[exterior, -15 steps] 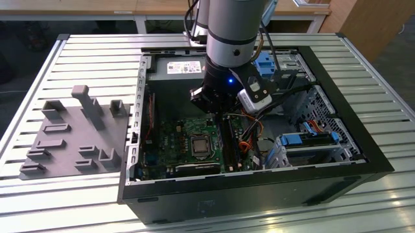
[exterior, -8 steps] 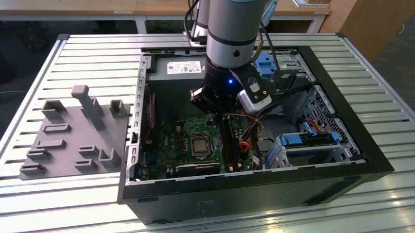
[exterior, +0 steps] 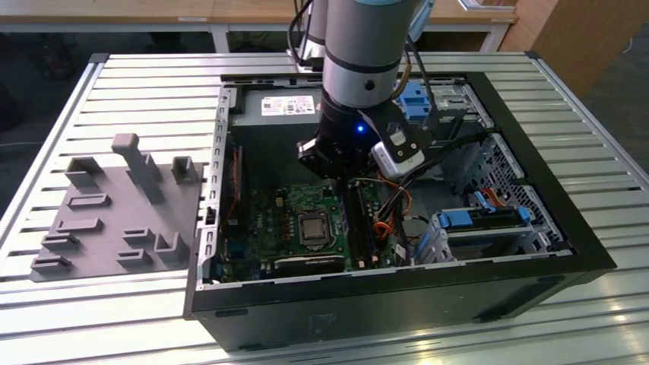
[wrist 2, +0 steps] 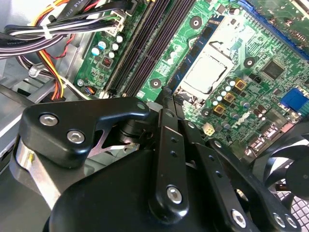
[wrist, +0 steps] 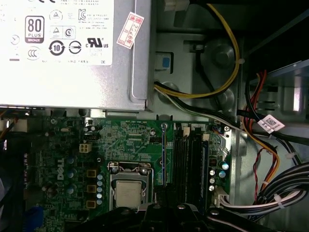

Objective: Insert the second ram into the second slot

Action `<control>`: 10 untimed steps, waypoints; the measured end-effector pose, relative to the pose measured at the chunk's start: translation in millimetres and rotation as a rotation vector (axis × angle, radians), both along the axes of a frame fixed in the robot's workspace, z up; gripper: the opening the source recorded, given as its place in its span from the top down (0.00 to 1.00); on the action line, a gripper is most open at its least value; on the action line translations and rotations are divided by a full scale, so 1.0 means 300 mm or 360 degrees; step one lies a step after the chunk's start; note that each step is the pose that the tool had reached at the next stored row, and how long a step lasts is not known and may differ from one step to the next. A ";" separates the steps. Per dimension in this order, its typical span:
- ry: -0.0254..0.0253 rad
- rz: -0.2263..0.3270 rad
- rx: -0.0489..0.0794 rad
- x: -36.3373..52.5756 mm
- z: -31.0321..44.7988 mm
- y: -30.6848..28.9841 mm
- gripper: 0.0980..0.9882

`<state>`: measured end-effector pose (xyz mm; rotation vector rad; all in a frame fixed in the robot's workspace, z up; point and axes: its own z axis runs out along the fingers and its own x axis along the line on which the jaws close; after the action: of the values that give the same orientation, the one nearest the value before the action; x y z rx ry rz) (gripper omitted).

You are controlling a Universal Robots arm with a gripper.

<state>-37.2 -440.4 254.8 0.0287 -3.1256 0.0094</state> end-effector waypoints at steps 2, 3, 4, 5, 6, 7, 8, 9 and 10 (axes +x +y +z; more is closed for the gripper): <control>0.00000 0.0000 0.0000 0.000 -0.001 0.000 0.98; 0.00000 0.0000 0.0000 0.000 -0.002 0.000 0.98; 0.00000 0.0000 0.0000 0.000 -0.002 0.000 0.98; 0.00000 0.0000 0.0000 0.000 -0.003 0.000 0.98; 0.00000 0.0000 0.0000 0.000 -0.004 0.000 0.98; -0.00001 0.0000 0.0000 0.000 -0.005 0.000 0.98; 0.00000 0.0000 0.0000 0.000 -0.006 0.000 0.98; 0.00000 0.0000 0.0000 0.000 -0.007 0.000 0.98; 0.00000 0.0000 0.0000 0.000 -0.008 0.000 0.98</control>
<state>-37.2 -440.4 252.5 0.0287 -3.1256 0.0092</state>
